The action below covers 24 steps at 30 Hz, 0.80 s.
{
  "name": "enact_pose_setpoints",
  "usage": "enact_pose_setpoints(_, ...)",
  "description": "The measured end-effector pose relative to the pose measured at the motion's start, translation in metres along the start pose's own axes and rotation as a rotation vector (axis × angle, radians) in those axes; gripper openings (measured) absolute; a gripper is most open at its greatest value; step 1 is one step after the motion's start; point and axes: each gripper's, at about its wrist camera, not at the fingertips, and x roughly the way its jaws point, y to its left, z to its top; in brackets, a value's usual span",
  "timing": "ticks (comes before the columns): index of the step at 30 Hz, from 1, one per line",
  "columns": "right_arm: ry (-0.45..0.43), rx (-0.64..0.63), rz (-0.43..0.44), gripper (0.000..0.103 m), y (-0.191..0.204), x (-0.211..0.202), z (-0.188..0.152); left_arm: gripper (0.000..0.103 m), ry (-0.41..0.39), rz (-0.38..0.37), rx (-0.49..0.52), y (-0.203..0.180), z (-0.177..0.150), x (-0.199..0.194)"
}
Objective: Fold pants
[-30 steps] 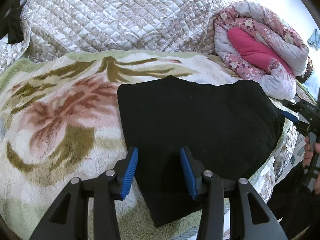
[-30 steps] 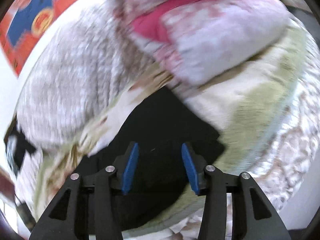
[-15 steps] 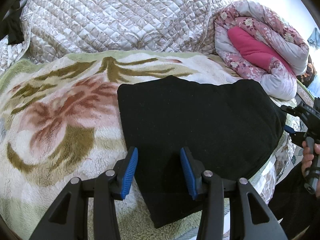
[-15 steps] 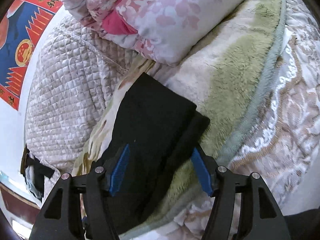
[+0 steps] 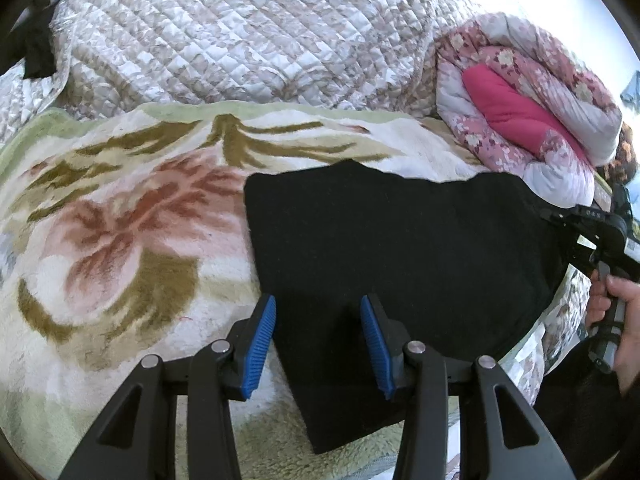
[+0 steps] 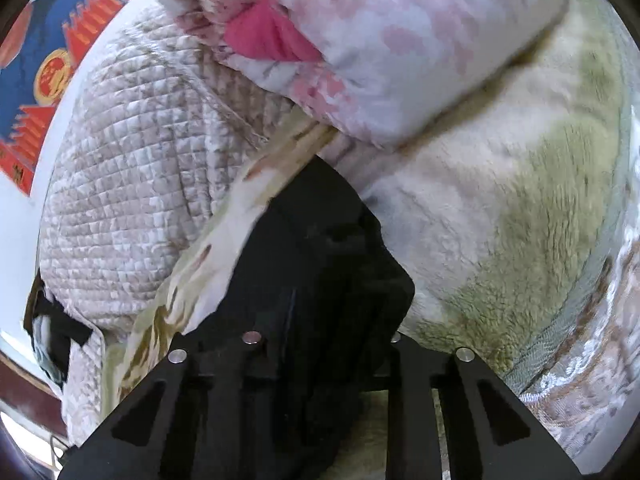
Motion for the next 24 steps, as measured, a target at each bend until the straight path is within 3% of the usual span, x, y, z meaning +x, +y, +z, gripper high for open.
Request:
enact_pose_setpoints(6,-0.031,-0.22,0.058,0.02,0.06,-0.018,-0.011,0.047,-0.043,0.028,-0.054,0.018,0.01,-0.015)
enact_pose_setpoints(12,-0.006,-0.398,0.146,0.02,0.132,-0.02,-0.032,0.047,-0.056,0.069,-0.121,0.042,0.016,-0.022)
enact_pose_setpoints(19,0.146,-0.578,0.261,0.02,0.198,0.006,-0.091,0.047,-0.093,0.098,-0.188,0.065,0.023,-0.036)
enact_pose_setpoints(22,0.276,-0.684,0.264,0.021,0.213,0.039,-0.137,0.047,-0.098,0.111,-0.208,0.072,0.024,-0.039)
enact_pose_setpoints(24,0.315,-0.733,0.244,0.021,0.216,0.05,-0.158,0.047,-0.098,0.116,-0.223,0.077,0.023,-0.041)
